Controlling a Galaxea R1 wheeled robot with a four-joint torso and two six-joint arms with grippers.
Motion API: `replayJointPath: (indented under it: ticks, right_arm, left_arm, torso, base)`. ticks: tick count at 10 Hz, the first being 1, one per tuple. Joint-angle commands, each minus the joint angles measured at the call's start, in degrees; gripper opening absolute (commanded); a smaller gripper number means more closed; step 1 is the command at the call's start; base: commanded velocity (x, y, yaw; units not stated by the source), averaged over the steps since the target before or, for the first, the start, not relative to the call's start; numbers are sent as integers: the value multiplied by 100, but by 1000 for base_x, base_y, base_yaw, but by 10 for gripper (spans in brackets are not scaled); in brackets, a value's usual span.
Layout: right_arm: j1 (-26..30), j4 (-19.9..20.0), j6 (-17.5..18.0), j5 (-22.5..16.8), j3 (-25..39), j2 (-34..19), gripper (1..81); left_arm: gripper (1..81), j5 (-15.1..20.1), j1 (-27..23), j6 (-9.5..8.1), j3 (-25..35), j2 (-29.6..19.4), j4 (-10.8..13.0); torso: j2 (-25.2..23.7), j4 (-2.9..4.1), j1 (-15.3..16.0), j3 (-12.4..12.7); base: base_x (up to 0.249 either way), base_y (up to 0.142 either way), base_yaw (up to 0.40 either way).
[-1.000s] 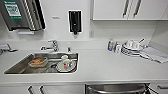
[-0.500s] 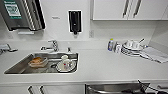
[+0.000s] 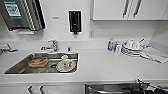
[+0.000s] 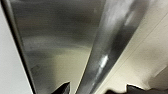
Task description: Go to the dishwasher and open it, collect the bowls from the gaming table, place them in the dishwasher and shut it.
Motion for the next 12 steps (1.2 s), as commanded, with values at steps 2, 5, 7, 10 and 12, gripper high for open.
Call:
replayJointPath:
  ticks: [2, 5, 7, 10, 12]
  right_arm:
    - [742, 60, 59, -305, -155, -227, 811]
    - [549, 51, 313, -684, -640, -42, 811]
    - [452, 34, 375, -684, -763, 1, 811]
    - [294, -20, 375, -947, -913, 19, 811]
    - [206, -116, 375, -1088, -763, -227, 811]
  left_arm:
    - [811, 111, -441, 27, 65, -196, 13]
    - [811, 111, -441, 27, 47, -161, 13]
    - [811, 111, -441, 27, 47, -126, 21]
    - [811, 111, -441, 36, -24, -47, -5]
    - [811, 111, -432, 36, -112, 24, -14]
  torso:
    - [0, 0, 0, 0]
    - [0, 0, 0, -2]
    - [0, 0, 0, -2]
    - [0, 0, 0, -2]
    - [0, 0, 0, -2]
  base:
    - [0, 0, 0]
    - [0, 0, 0]
    - [0, 0, 0]
    - [0, 0, 0]
    - [0, 0, 0]
